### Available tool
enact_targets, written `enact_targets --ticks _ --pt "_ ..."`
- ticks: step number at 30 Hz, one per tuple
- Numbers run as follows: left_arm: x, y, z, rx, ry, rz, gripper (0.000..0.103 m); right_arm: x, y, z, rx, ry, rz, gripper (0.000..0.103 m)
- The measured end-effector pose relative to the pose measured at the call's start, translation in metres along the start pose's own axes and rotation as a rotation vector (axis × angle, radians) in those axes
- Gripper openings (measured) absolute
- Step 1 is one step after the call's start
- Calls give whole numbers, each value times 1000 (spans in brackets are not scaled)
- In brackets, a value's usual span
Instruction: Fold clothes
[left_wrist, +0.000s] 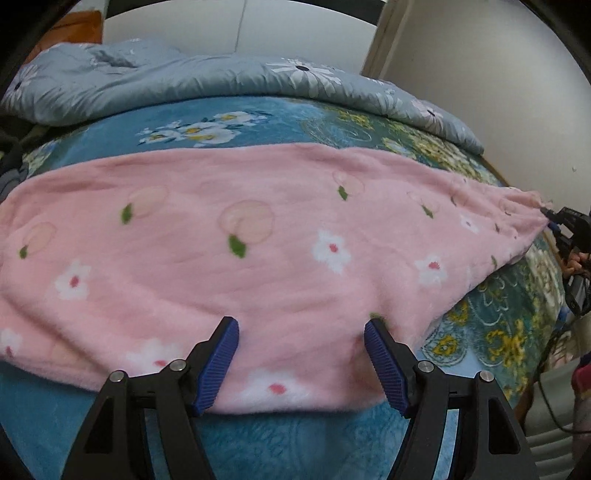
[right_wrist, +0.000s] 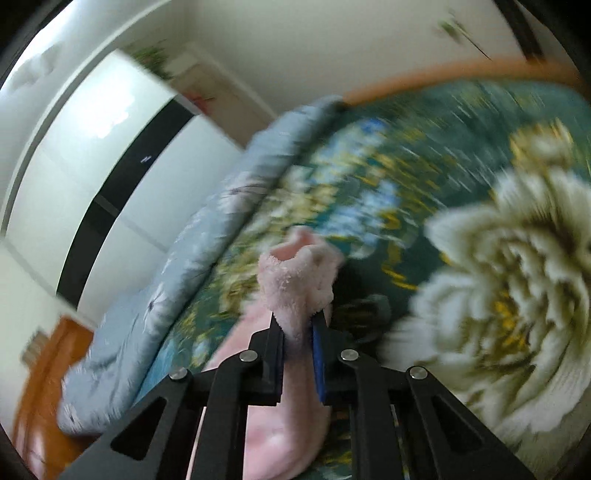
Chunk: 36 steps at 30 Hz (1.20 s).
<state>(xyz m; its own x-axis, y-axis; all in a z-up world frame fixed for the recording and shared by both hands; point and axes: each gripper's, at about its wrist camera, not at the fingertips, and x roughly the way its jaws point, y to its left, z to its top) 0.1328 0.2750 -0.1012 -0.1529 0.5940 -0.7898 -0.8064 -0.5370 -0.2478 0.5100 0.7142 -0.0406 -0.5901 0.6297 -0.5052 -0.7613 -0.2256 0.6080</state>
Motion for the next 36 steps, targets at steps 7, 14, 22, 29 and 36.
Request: enact_targets --ticks 7,14,22,29,36 --pt "-33 34 -1 -104 -69 22 74 -21 154 -50 -467 -5 116 13" --pt "-52 70 -10 -213 -103 22 74 -1 249 -173 -785 142 196 13" --pt "-58 90 -16 -263 -101 10 74 41 268 -291 -1024 310 155 13" --pt "-43 80 -13 -254 -76 -40 74 24 263 -292 -1005 288 194 14" --pt "-36 74 -14 -242 -52 -45 74 28 249 -308 -1026 356 207 33"
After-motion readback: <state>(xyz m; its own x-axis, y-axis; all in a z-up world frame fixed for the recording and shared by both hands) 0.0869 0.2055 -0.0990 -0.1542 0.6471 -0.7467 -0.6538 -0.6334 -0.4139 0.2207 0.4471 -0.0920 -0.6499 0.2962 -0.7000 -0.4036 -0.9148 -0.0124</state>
